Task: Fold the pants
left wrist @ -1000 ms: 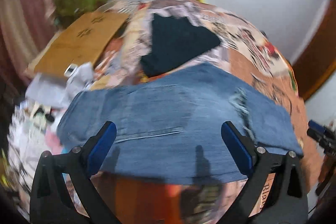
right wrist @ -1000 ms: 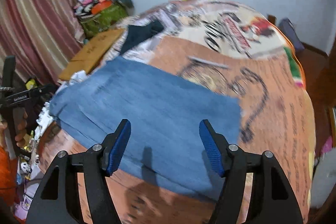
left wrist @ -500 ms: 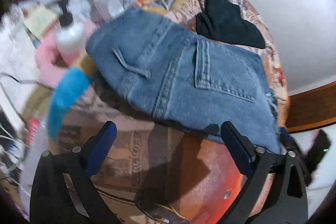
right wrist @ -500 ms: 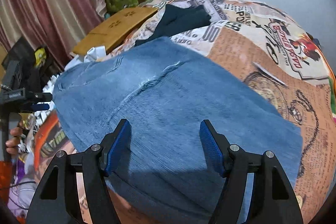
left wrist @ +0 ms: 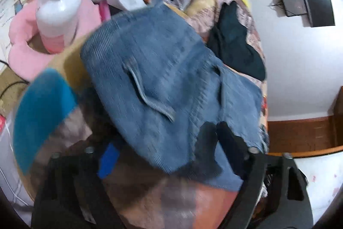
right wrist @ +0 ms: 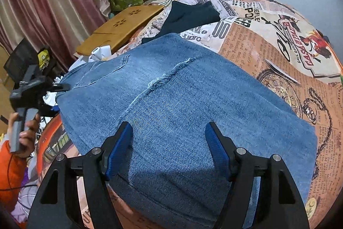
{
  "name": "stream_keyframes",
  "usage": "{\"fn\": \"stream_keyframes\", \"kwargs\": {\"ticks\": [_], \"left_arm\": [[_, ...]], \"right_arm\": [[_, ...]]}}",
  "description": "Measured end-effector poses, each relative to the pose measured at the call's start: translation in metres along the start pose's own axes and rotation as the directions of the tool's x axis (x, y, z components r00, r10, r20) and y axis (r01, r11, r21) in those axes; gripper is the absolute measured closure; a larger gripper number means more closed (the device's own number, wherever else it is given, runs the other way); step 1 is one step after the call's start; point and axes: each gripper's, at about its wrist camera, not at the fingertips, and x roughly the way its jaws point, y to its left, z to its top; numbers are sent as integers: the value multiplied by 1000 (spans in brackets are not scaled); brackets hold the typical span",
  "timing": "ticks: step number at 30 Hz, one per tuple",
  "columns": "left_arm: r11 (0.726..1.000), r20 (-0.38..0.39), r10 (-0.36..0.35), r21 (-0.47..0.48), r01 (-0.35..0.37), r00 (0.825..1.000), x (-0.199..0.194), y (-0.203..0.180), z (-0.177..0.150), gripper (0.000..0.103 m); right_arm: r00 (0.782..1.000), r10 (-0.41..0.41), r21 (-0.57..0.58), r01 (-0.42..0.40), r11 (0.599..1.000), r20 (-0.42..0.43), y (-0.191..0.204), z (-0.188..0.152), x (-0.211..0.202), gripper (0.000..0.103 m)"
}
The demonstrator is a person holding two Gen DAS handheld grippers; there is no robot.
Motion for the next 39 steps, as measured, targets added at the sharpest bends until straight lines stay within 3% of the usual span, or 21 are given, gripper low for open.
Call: {"fn": "stream_keyframes", "kwargs": {"ticks": [3, 5, 8, 13, 16, 21, 27, 32, 39], "left_arm": [[1000, 12, 2, -12, -2, 1000, 4, 6, 12, 35], [1000, 24, 15, -19, -14, 1000, 4, 10, 18, 53], [999, 60, 41, -5, -41, 997, -3, 8, 23, 69], [973, 190, 122, 169, -155, 974, -34, -41, 24, 77], [931, 285, 128, 295, -214, 950, -61, -89, 20, 77], [837, 398, 27, 492, -238, 917, -101, -191, -1, 77], [702, 420, -110, 674, -228, 901, -102, -306, -47, 78], [600, 347, -189, 782, -171, 919, -69, -383, -93, 78], [499, 210, -165, 860, -102, 964, 5, -438, -147, 78]], "right_arm": [[1000, -6, 5, 6, 1000, 3, 1, -1, -1, 35], [1000, -6, 12, 6, 1000, 5, 1, -1, -2, 35], [1000, -4, 21, 3, 1000, 9, -1, -2, -6, 35], [999, -32, 56, 31, 998, 21, -16, -10, -27, 35], [997, -76, 98, 73, 993, 33, -37, -20, -44, 35], [987, -152, 227, 138, 964, 44, -87, -45, -73, 35], [975, -221, 376, 201, 904, 8, -131, -90, -83, 35], [985, -171, 429, 146, 891, 18, -139, -113, -78, 35], [989, -146, 415, 123, 902, 24, -139, -117, -84, 35]]}}
